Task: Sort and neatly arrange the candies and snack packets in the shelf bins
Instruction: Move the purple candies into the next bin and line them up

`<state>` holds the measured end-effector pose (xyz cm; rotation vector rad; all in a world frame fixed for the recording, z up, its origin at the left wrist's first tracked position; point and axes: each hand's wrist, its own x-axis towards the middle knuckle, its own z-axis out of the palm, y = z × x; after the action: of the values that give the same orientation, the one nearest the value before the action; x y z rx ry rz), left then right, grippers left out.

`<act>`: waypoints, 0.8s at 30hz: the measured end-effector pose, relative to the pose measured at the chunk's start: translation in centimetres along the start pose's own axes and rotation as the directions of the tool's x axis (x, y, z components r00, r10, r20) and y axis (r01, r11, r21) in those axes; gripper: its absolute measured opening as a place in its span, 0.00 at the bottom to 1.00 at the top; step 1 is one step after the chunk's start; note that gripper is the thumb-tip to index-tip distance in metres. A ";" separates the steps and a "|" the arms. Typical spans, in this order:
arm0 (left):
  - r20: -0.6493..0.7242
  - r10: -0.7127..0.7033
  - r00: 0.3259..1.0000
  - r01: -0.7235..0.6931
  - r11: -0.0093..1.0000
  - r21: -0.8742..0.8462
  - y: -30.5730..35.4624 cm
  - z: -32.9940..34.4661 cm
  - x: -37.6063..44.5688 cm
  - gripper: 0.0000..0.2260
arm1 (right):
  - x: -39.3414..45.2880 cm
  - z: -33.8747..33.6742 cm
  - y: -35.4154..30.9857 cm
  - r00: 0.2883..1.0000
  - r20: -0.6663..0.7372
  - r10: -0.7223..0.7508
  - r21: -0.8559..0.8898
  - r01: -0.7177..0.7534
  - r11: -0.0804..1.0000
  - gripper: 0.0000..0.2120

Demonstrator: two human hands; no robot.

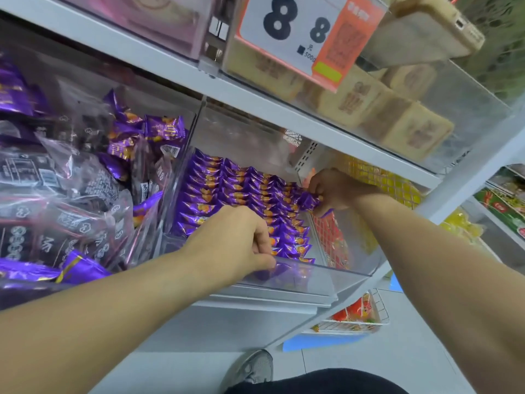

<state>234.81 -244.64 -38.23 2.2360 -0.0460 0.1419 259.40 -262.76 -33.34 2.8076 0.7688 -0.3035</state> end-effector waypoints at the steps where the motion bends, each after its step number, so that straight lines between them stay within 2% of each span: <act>1: -0.003 -0.002 1.000 0.002 1.000 0.001 0.0 0.1 0.0 0.08 | 0.3 0.2 -0.1 1.000 0.012 0.011 0.008 -0.011 1.000 0.31; 7: -0.031 -0.009 0.999 0.009 1.000 0.016 -0.1 0.2 0.0 0.09 | 1.9 1.5 -0.6 0.998 0.046 0.035 0.013 -0.035 0.999 0.31; 14: -0.030 -0.011 1.000 0.011 1.000 0.016 -0.1 0.3 0.2 0.09 | 2.4 3.2 -0.5 0.999 -0.036 0.004 0.045 -0.002 0.999 0.25; 18: -0.035 -0.008 0.999 0.009 1.000 0.027 -0.2 0.3 0.2 0.09 | 2.3 2.8 -0.2 0.996 -0.085 -0.028 0.021 0.029 0.999 0.27; 24: -0.033 -0.014 0.999 0.015 1.000 0.028 -0.1 0.3 0.2 0.09 | 2.4 3.0 0.2 0.996 -0.060 -0.068 -0.040 0.065 0.997 0.20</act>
<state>235.00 -244.76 -38.50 2.2611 -0.0103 0.1725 261.05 -262.57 -36.81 2.7711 0.8735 -0.2122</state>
